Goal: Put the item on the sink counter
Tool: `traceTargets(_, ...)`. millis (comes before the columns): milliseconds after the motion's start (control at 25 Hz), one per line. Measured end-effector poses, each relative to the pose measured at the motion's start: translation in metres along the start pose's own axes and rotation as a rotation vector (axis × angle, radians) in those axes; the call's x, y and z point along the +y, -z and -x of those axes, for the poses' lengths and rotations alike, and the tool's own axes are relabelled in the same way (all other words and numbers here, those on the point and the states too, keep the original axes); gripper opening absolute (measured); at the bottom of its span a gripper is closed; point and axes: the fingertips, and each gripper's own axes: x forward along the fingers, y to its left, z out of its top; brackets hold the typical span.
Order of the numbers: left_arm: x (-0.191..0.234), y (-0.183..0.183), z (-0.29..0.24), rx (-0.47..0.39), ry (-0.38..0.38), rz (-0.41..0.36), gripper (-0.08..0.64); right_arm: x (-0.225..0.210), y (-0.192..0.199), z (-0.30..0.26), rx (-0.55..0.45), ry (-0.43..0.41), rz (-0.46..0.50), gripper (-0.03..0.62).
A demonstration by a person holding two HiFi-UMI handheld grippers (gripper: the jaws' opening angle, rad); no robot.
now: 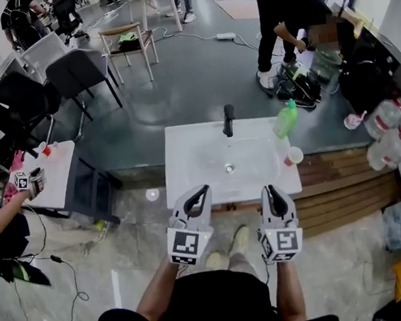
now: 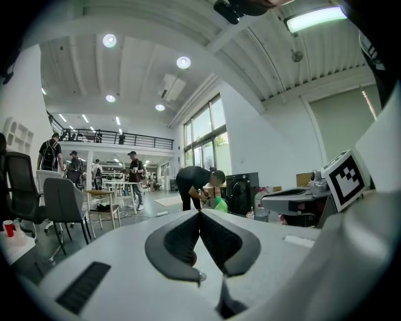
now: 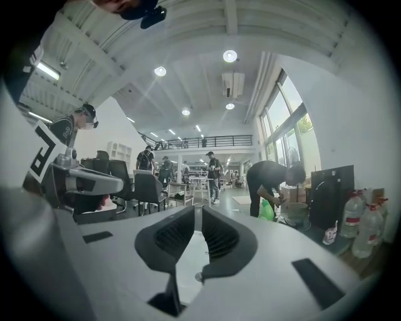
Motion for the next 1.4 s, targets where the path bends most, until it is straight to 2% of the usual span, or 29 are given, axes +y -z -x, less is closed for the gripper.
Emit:
traceTargets(400, 0.007, 0.003, 0.012, -0.013, 0.01, -0.013, 0.002, 0.017, 0.004, 0.007, 0.015, 0.015, -0.004, 0.0)
traceTargets(1120, 0.005, -0.003, 0.01, -0.021, 0.026, -0.023, 0.002, 0.018, -0.001, 0.006, -0.001, 0.008, -0.014, -0.002)
traceTargets(1400, 0.002, 0.004, 0.012, 0.002, 0.028, -0.006, 0.002, 0.017, -0.003, 0.009, -0.011, 0.008, -0.015, -0.002)
